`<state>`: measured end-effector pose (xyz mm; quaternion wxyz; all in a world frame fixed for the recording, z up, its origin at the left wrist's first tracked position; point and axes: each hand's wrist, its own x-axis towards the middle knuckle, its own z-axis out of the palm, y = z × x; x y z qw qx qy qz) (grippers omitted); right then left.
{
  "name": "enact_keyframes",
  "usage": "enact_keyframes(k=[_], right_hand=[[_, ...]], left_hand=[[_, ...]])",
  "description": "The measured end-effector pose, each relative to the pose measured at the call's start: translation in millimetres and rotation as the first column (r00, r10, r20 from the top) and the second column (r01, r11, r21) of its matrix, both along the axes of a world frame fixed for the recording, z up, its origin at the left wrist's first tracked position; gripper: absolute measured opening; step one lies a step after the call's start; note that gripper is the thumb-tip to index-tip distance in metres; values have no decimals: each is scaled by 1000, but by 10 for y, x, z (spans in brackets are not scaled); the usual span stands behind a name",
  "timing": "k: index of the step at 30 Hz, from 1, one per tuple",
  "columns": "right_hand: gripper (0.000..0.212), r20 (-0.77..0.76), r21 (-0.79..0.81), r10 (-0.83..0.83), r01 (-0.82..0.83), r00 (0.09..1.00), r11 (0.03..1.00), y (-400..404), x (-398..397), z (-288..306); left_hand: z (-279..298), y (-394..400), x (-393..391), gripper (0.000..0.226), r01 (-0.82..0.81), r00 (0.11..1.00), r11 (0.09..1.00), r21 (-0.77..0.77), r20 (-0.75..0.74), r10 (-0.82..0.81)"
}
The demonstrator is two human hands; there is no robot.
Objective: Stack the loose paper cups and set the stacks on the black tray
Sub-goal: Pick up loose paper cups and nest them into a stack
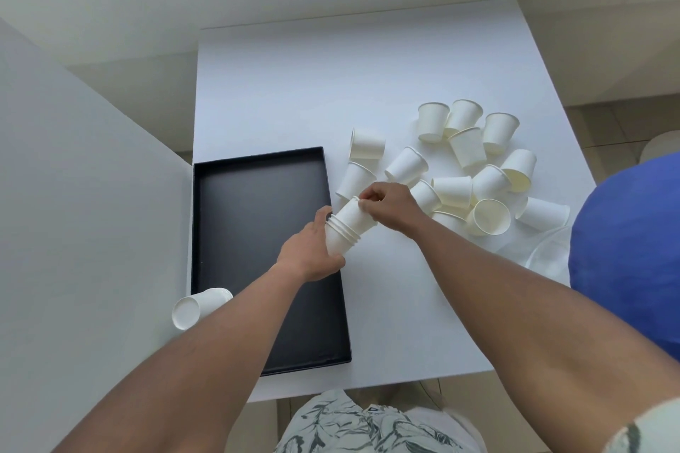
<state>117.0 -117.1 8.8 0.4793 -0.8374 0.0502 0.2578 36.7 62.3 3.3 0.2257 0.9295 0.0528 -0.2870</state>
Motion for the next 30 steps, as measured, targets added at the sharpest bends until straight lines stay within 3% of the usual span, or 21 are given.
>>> enact_keyframes(k=[13,16,19,23,30], right_hand=[[7,-143,112,207,-192,968,975,157,70,2],[8,-90,0,126,-127,988,992,166,129,-50],[28,17,-190,-36,39,999,981,162,224,-100],[59,1,-338,20,-19,1000,941,157,362,-118],[45,103,-541,116,-42,988,840,307,444,-219]], left_hand=[[19,47,148,95,33,999,999,-8,-12,-33],[17,60,169,93,23,999,1000,-18,-25,-23],[-6,73,192,91,6,999,999,-32,-32,-7],[-66,93,227,90,-15,999,999,-47,-36,13],[-99,116,241,89,-27,997,995,-91,-76,20]])
